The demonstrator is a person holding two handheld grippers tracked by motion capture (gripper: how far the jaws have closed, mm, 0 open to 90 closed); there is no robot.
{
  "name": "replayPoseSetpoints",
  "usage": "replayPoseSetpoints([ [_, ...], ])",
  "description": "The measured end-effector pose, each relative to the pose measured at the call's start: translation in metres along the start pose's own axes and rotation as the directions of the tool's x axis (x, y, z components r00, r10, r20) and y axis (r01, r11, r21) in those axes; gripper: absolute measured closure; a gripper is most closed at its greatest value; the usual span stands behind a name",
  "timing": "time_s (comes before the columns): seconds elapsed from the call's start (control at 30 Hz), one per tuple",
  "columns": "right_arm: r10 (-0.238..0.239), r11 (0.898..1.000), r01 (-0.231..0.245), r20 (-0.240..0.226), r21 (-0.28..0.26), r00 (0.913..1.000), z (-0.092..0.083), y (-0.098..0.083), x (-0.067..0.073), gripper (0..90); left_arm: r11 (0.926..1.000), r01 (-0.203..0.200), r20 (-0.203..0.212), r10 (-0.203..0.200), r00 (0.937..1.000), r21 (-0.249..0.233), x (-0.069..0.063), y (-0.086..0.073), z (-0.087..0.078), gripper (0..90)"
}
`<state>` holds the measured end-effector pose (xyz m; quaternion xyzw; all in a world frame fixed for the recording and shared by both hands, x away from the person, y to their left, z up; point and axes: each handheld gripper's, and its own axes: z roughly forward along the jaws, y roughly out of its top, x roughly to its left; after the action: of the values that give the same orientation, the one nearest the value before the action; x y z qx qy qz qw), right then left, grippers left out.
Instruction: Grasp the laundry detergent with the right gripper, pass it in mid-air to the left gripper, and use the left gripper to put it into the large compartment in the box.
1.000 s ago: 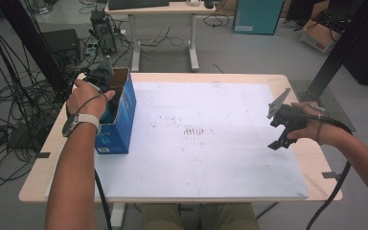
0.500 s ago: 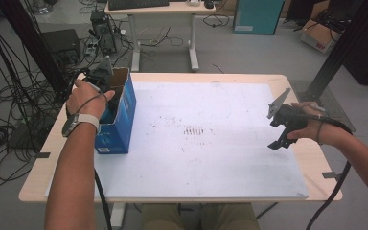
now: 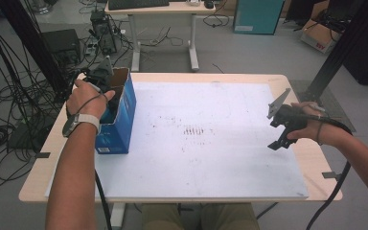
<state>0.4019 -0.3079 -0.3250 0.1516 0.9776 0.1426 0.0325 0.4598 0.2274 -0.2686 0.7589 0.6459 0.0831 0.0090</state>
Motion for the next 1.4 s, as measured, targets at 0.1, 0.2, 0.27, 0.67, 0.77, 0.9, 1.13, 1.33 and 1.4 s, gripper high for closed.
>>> replayPoseSetpoints([
  [0.1, 0.002, 1.000, -0.002, 0.003, -0.003, 1.0000, -0.0001, 0.0002, 0.0002, 8.6, 1.0000, 0.000, 0.000, 0.000, 1.0000, -0.001, 0.0000, -0.0002, 0.0000, 37.4],
  [0.2, 0.003, 1.000, -0.003, 0.001, -0.004, 1.0000, -0.0004, 0.0001, 0.0002, 8.6, 1.0000, 0.000, 0.000, 0.000, 1.0000, -0.002, 0.0000, -0.0003, 0.0000, 37.4],
  [0.27, 0.003, 1.000, -0.003, 0.001, -0.007, 1.0000, -0.0004, -0.0001, 0.0003, 8.6, 1.0000, 0.000, 0.000, 0.000, 1.0000, -0.005, -0.0002, -0.0005, 0.0000, 37.4],
  [0.67, 0.026, 1.000, -0.026, 0.000, 0.006, 0.9997, -0.0014, -0.0015, 0.0020, 8.6, 1.0000, 0.000, -0.001, 0.000, 1.0000, -0.004, -0.0006, -0.0005, 0.0000, 37.4],
  [0.77, 0.027, 1.000, -0.027, 0.002, 0.008, 0.9996, -0.0011, -0.0014, 0.0020, 8.6, 1.0000, 0.001, -0.001, -0.001, 1.0000, -0.005, -0.0003, -0.0007, -0.0001, 37.4],
  [0.9, 0.028, 1.000, -0.028, 0.000, 0.008, 0.9996, -0.0010, -0.0013, 0.0021, 8.6, 1.0000, 0.000, -0.001, 0.000, 1.0000, -0.005, -0.0005, -0.0007, -0.0001, 37.4],
  [1.13, 0.030, 0.999, -0.030, 0.001, 0.011, 0.9995, -0.0015, -0.0016, 0.0025, 8.6, 1.0000, -0.002, -0.001, 0.002, 1.0000, -0.002, -0.0003, -0.0004, -0.0001, 37.4],
  [1.33, 0.030, 0.999, -0.030, 0.000, 0.016, 0.9995, -0.0016, -0.0020, 0.0025, 8.6, 1.0000, 0.000, 0.001, 0.000, 1.0000, -0.003, 0.0004, -0.0005, -0.0001, 37.4],
  [1.4, 0.032, 0.999, -0.032, -0.002, 0.014, 0.9995, -0.0013, -0.0018, 0.0025, 8.6, 1.0000, -0.001, 0.001, 0.001, 1.0000, -0.004, 0.0003, -0.0005, -0.0001, 37.4],
])
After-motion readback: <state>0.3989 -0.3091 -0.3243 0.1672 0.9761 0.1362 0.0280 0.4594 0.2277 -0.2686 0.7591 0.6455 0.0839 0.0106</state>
